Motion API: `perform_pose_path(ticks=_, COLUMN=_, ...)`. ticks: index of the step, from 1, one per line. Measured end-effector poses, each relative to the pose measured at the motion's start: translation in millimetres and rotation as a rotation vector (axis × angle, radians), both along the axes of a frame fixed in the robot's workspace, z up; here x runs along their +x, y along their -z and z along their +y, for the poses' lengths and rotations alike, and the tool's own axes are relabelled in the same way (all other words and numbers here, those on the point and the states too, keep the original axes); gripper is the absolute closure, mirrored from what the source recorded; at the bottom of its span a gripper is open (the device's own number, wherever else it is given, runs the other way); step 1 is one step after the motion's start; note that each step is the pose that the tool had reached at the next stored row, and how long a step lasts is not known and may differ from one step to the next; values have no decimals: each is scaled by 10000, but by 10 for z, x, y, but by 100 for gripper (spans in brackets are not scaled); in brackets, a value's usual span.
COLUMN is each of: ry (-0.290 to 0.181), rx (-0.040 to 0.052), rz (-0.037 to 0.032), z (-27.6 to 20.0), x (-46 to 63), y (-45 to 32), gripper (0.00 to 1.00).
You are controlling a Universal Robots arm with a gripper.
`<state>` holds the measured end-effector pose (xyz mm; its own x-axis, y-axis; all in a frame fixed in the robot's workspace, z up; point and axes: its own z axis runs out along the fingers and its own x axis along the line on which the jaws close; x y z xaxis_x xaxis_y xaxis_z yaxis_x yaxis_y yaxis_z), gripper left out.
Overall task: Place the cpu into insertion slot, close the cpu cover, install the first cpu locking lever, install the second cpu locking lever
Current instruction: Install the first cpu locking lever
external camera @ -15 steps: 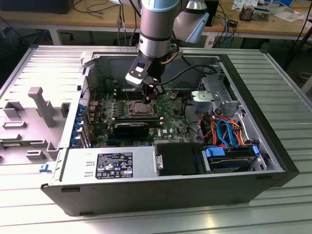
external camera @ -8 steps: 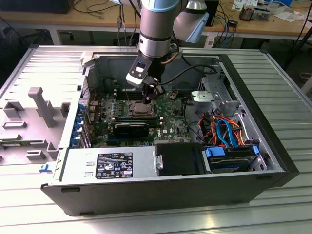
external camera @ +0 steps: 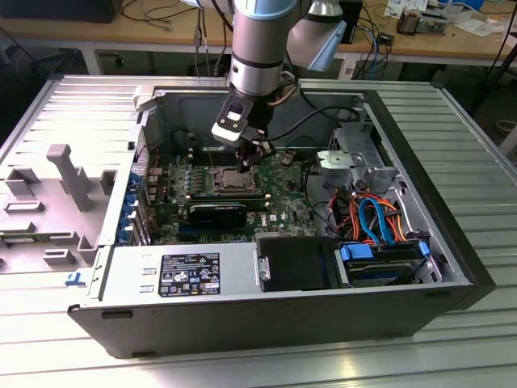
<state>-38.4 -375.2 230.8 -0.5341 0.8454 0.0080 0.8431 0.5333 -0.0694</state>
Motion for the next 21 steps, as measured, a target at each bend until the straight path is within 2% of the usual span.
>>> perform_pose_path(ticks=21, ry=-660, rx=12, rz=0, z=0, x=0, y=0, gripper=89)
